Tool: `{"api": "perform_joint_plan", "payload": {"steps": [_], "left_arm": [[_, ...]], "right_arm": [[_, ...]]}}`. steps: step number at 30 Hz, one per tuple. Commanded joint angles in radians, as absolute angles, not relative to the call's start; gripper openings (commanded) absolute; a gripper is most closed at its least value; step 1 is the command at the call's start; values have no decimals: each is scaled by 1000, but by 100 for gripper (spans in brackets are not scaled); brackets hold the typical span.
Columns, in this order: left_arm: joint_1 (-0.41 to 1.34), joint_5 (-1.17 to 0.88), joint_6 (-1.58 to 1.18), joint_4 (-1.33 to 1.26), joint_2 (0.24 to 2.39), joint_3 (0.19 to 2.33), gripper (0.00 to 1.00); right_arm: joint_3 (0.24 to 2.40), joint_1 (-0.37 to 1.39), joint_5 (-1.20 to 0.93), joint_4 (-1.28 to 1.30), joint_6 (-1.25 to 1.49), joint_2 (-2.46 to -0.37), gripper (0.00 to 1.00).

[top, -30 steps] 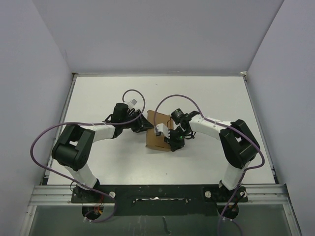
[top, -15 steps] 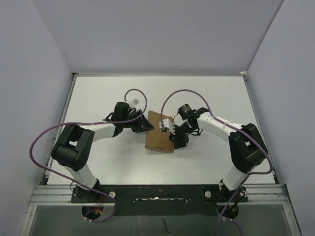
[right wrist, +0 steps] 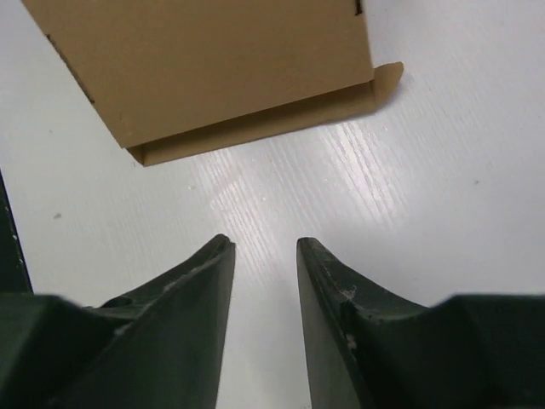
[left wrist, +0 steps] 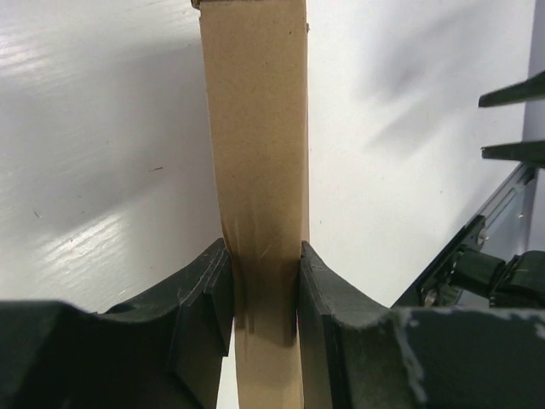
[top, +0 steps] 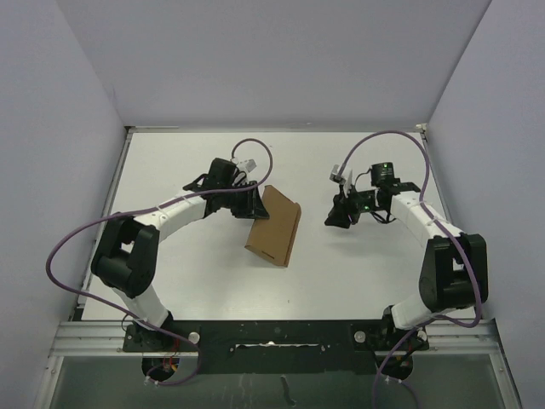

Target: Fold the paper box

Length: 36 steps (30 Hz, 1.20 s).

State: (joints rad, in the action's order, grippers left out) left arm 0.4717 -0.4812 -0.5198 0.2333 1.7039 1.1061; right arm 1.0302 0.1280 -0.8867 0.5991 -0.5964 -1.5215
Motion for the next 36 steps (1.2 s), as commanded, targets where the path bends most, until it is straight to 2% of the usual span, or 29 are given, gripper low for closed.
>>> {"api": "perform_joint_plan", "payload": {"steps": [1,5,7,13,19,36], "left_arm": [[503,-405,-363,394,1739,1176,6],[515,-396,-321,395,1745,1176,6],[519,-393,-307,381,1741,1170,6],[584,-322,-240,418,1746,1205,6],[645,-193,-229,533,1780,1278,6],[820,96,-254,612,1802,1330,6]], "right_arm": [[950,88,-1031,371,-407,-1457,41],[834,77,-1055,157,-340,-1427,54],[792,77,-1056,67,-318,-1433,57],[766,75,-1046,-59,-190,-1510,58],[769,36,-1038,-61,-149,-1522,58],[791,8,-1051,-21,-141,-1556,57]]}}
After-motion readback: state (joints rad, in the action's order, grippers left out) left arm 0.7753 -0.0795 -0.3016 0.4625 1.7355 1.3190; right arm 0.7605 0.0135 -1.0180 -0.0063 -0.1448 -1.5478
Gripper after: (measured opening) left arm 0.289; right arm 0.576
